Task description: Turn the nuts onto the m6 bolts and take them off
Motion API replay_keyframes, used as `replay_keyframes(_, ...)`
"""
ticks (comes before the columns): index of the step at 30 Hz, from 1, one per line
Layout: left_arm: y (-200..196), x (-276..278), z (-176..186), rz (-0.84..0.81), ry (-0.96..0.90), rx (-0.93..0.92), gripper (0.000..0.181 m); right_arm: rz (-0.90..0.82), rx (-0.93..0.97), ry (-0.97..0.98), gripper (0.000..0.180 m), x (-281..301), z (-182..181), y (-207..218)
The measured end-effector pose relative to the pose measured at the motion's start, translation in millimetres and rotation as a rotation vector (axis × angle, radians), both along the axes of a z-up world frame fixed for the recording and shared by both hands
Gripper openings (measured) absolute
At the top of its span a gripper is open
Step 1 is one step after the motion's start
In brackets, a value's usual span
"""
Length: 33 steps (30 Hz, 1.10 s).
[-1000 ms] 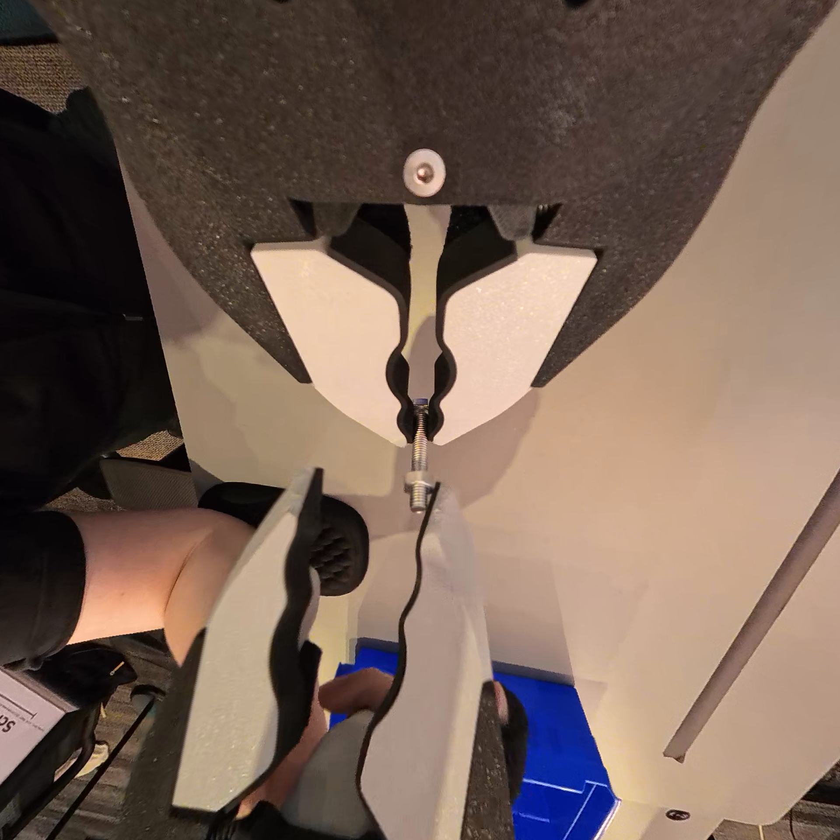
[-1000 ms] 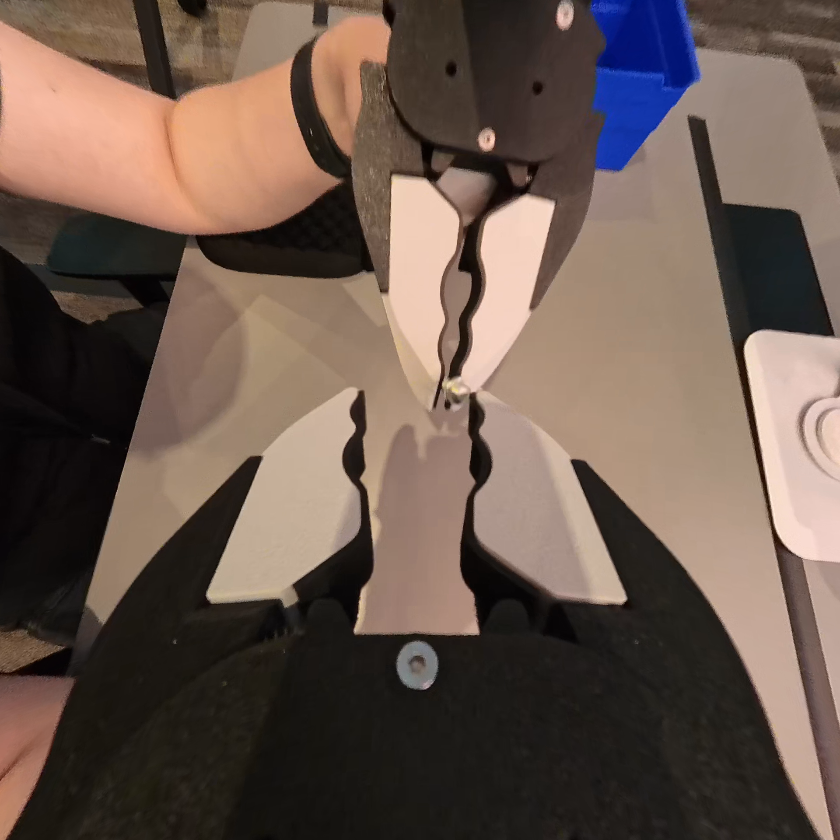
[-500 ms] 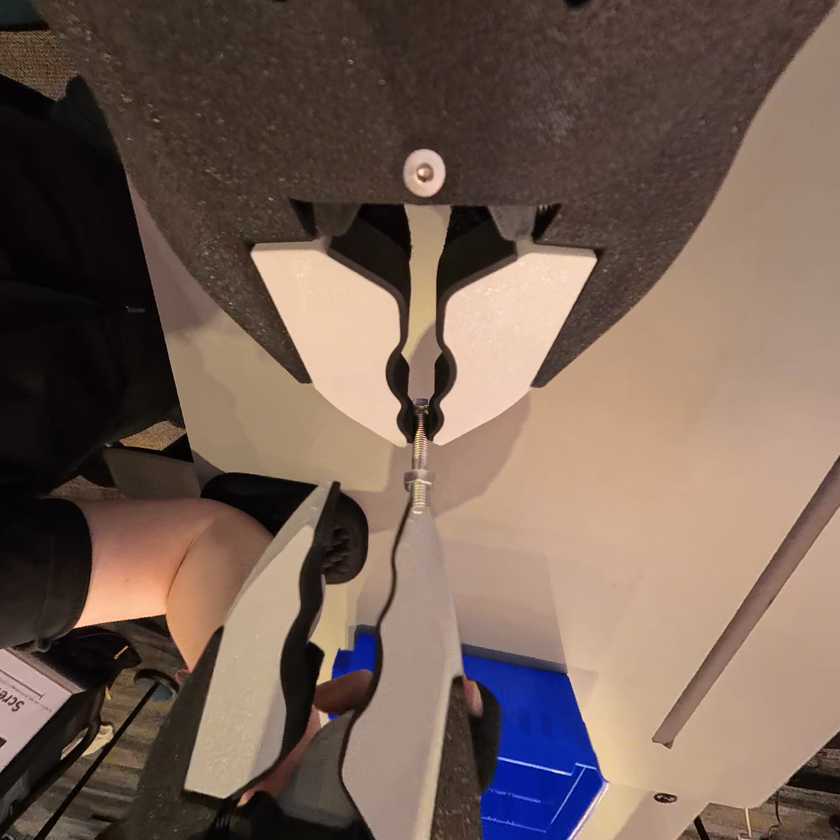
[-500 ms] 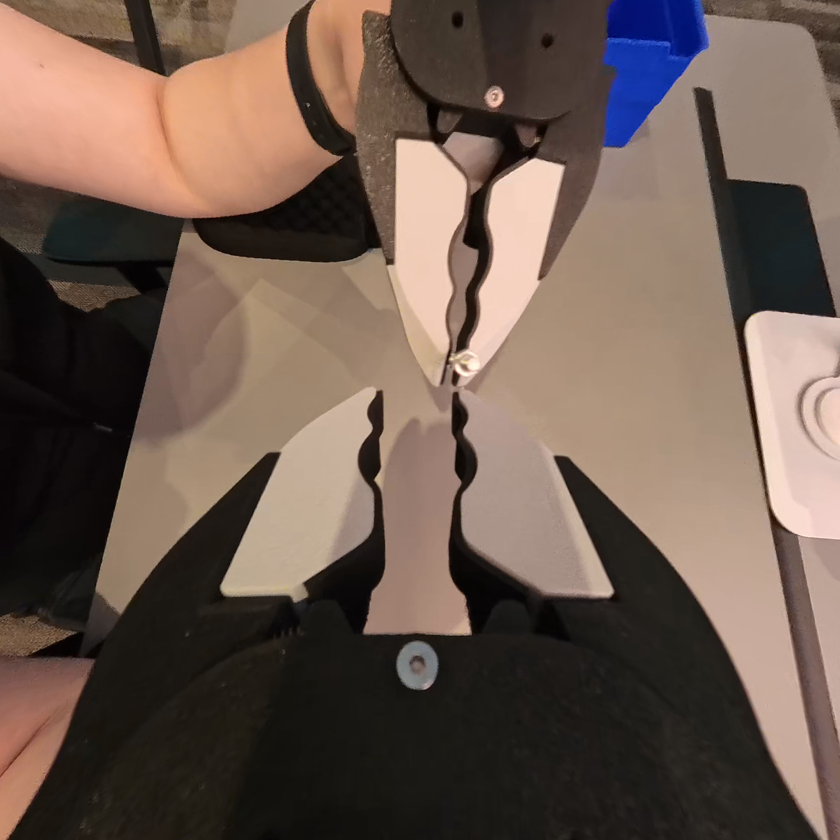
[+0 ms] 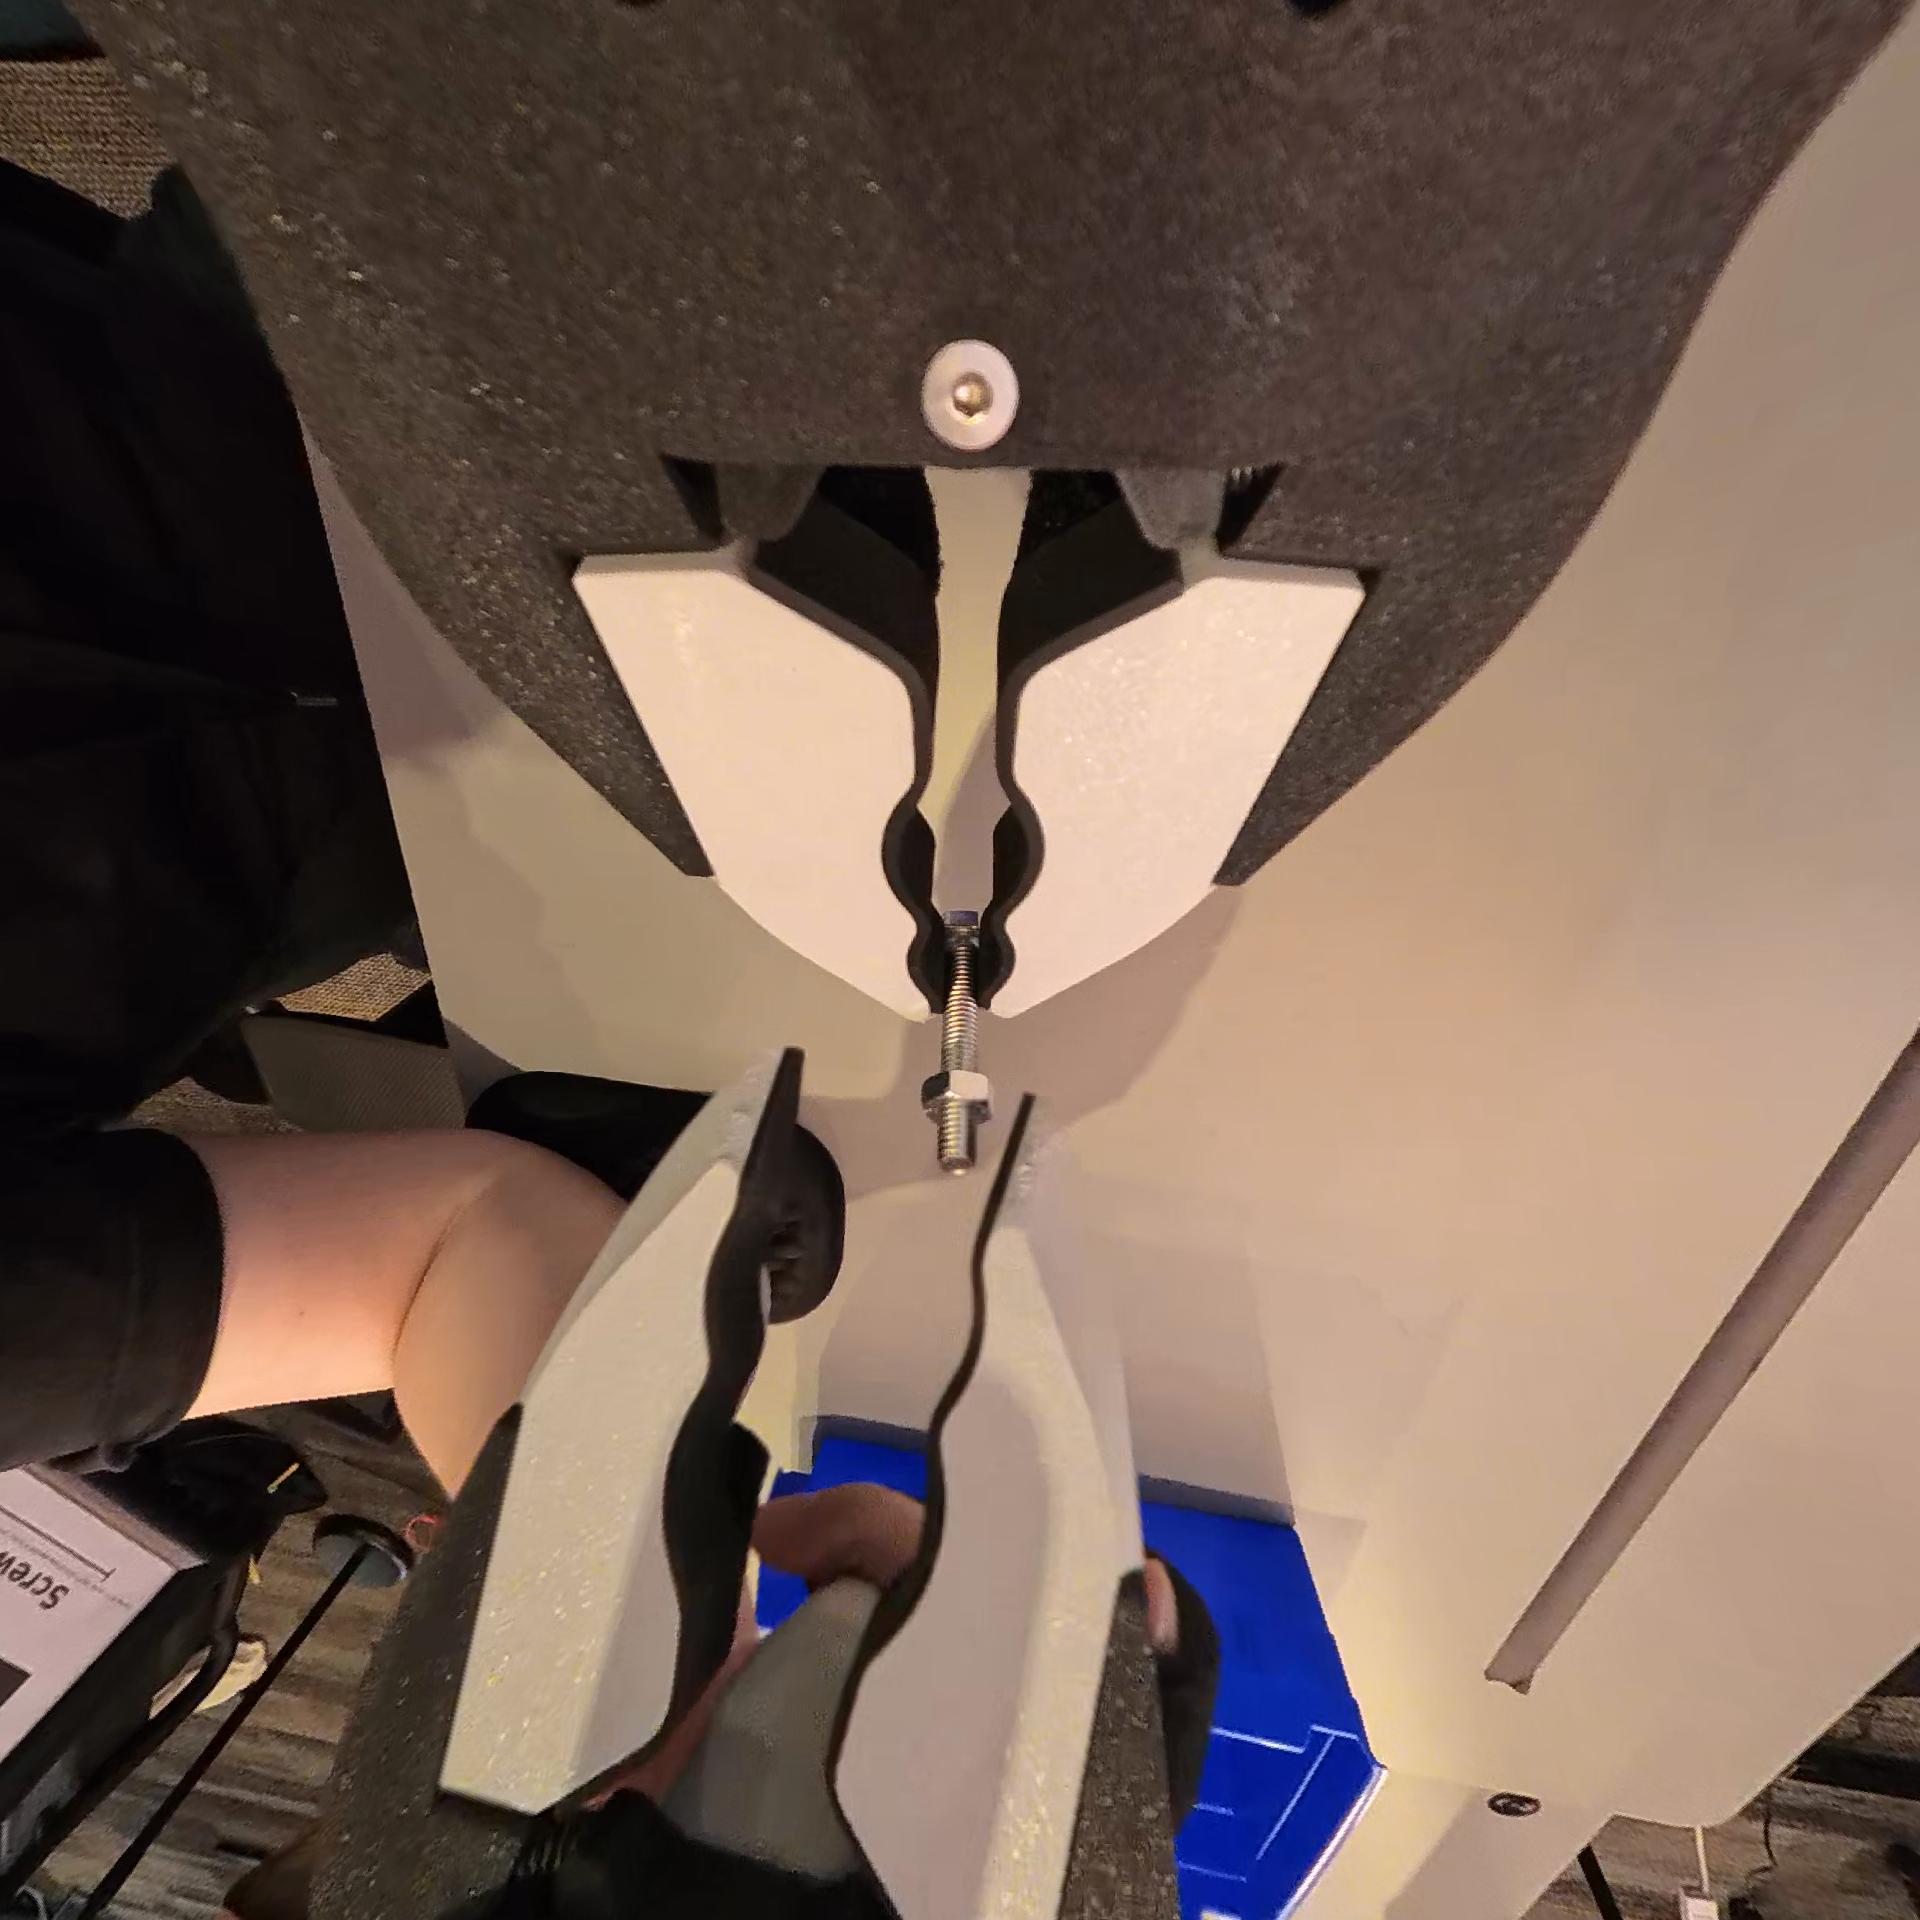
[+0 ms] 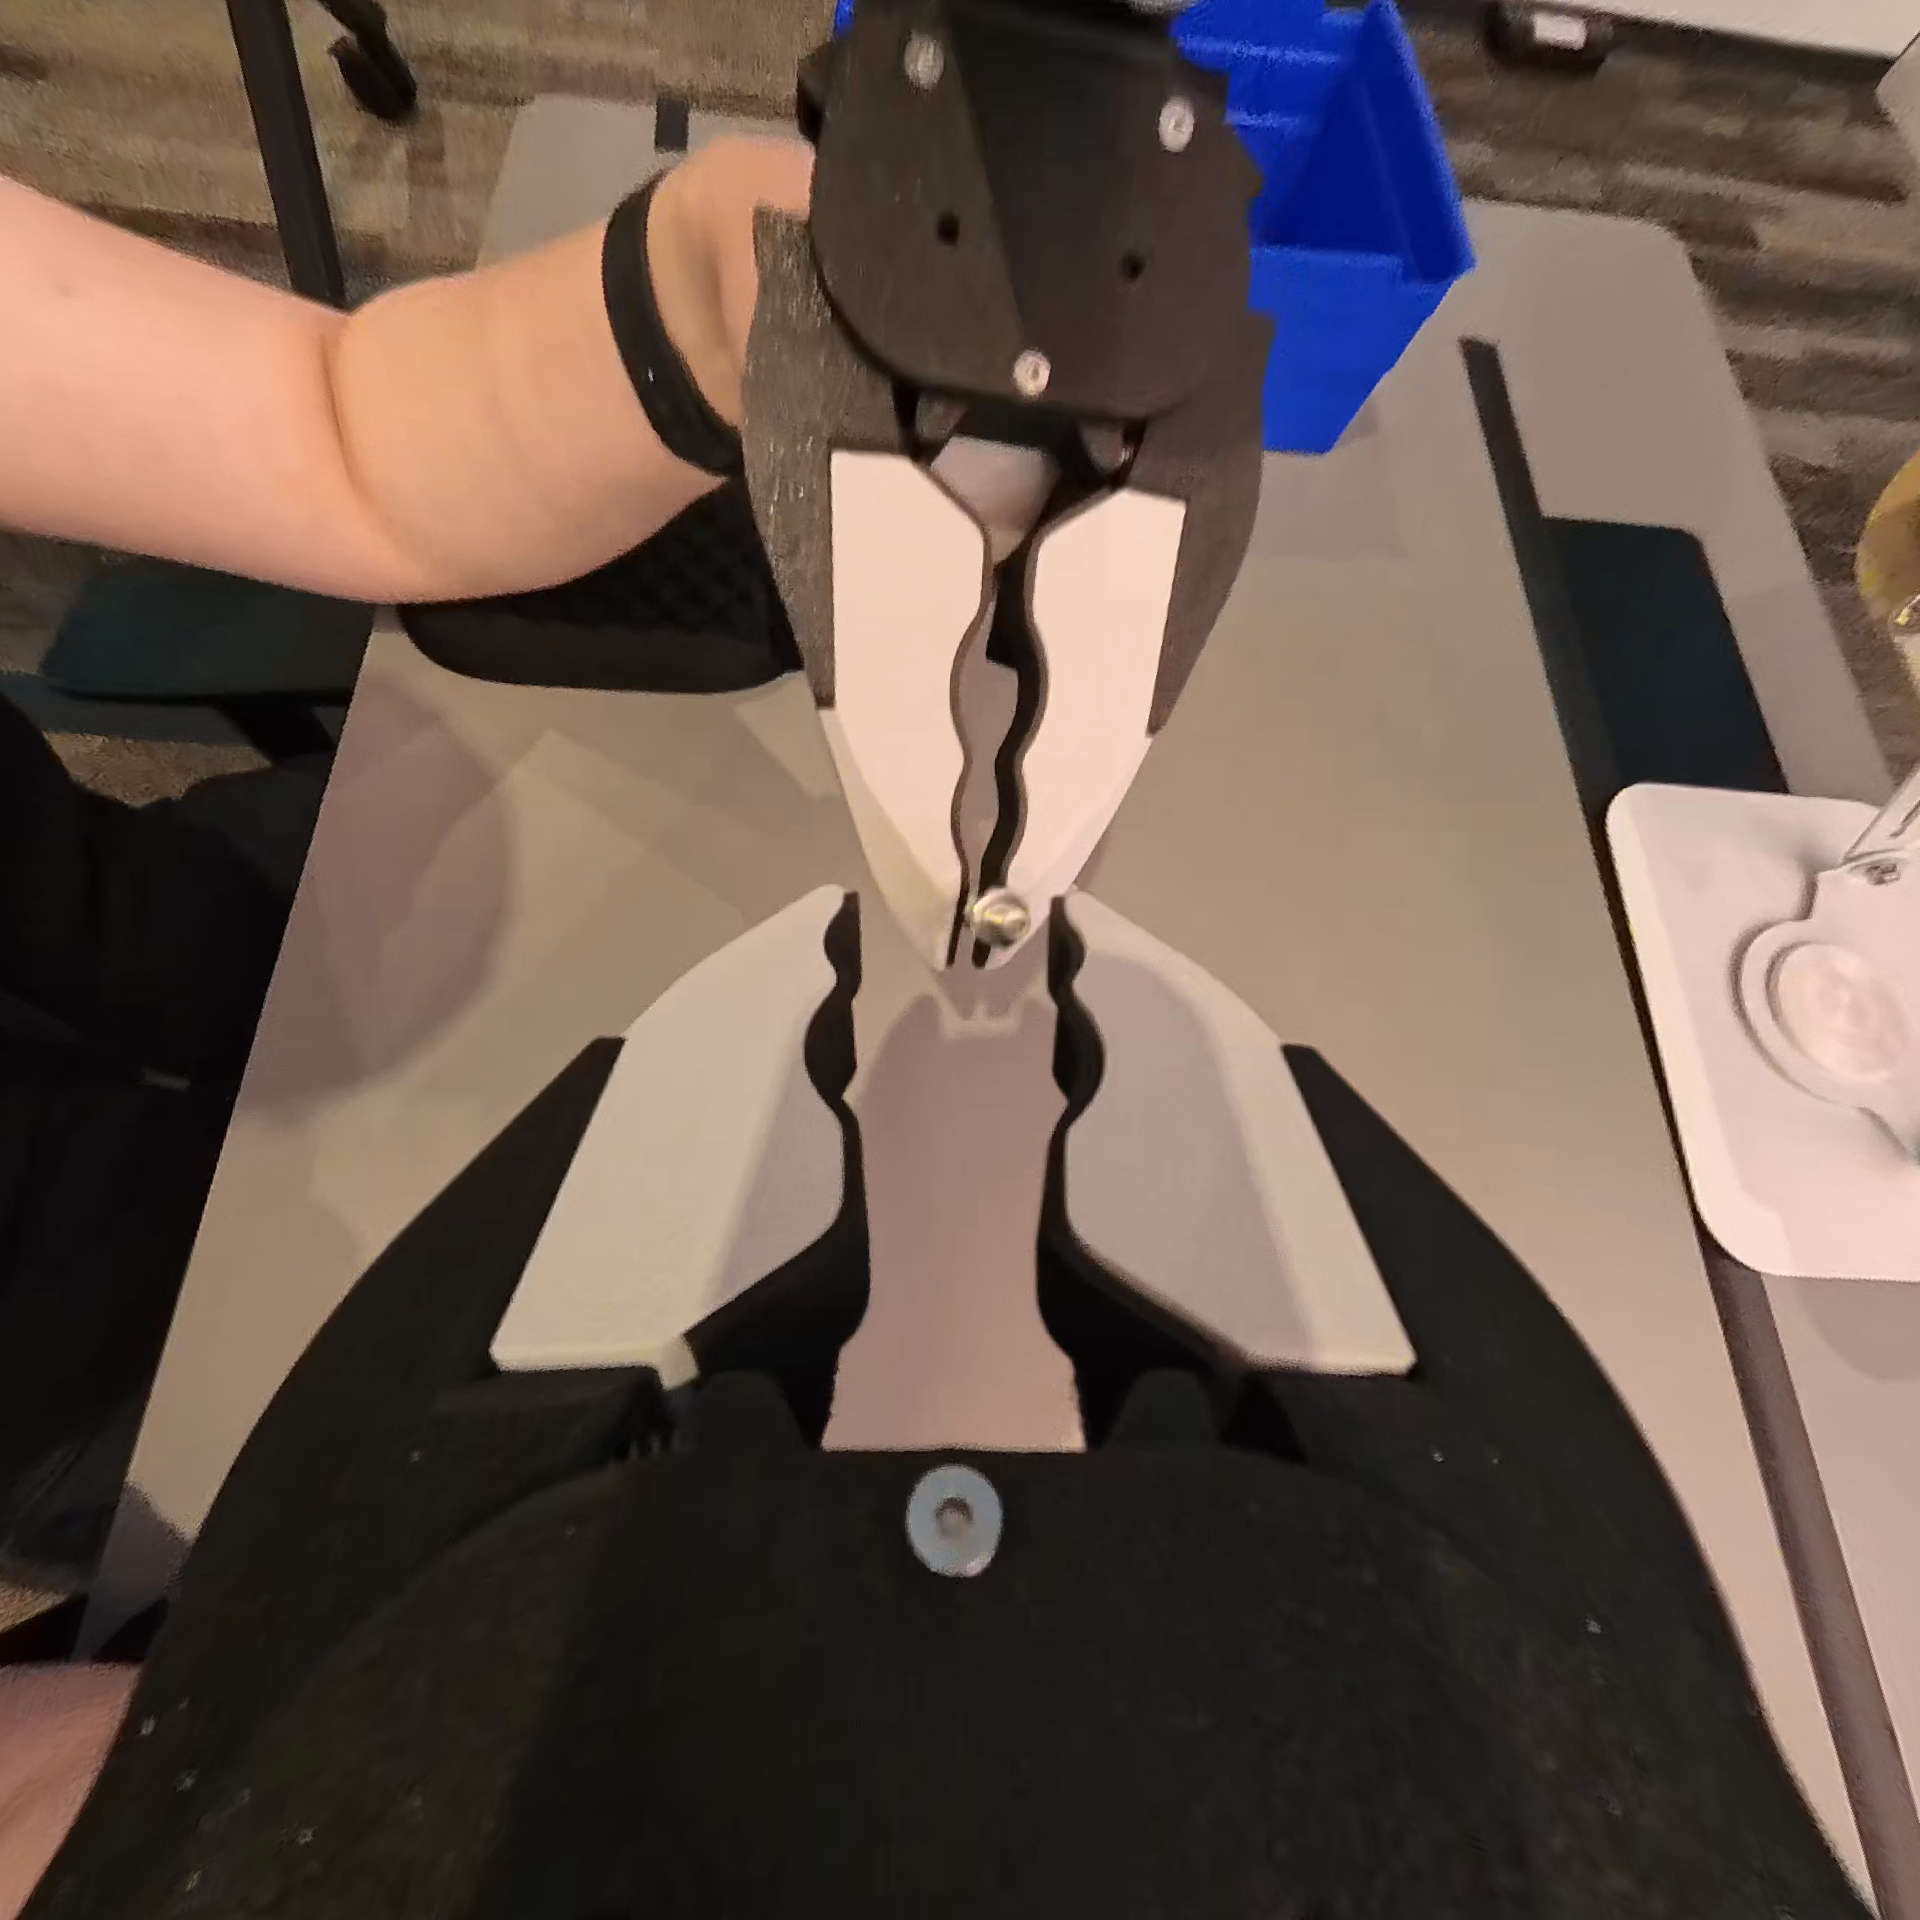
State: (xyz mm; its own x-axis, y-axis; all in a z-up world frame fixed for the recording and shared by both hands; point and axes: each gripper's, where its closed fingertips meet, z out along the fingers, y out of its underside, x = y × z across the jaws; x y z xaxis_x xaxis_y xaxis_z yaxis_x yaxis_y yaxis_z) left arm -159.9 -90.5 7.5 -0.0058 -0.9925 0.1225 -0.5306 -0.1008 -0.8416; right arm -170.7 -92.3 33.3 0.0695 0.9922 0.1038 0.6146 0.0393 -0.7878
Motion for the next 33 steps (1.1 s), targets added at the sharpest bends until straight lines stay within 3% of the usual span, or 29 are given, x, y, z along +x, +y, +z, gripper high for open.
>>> replay_keyframes(4,0,-1,1,0.0,0.0,0.007,0.005,0.025,0.002,-0.028,0.035,0,-6,-3)
replay_keyframes(6,4,-2,4,0.021,-0.015,0.013,0.005,0.025,-0.031,-0.068,0.018,9,-12,-5)
replay_keyframes(8,8,-3,11,0.04,-0.057,-0.01,0.005,0.017,-0.045,-0.044,0.016,12,-8,-3)
replay_keyframes(14,23,-6,46,0.123,-0.278,-0.038,0.005,-0.095,-0.032,0.282,0.025,-4,36,30)
replay_keyframes(18,29,-13,65,0.152,-0.385,-0.044,0.005,-0.053,-0.191,0.588,0.017,-9,72,32)
replay_keyframes(28,28,-15,72,0.152,-0.424,-0.054,0.005,-0.006,-0.226,0.6,0.017,-27,58,33)
replay_keyframes(33,26,-17,77,0.134,-0.447,-0.061,0.005,0.05,-0.316,0.711,0.005,-31,65,32)
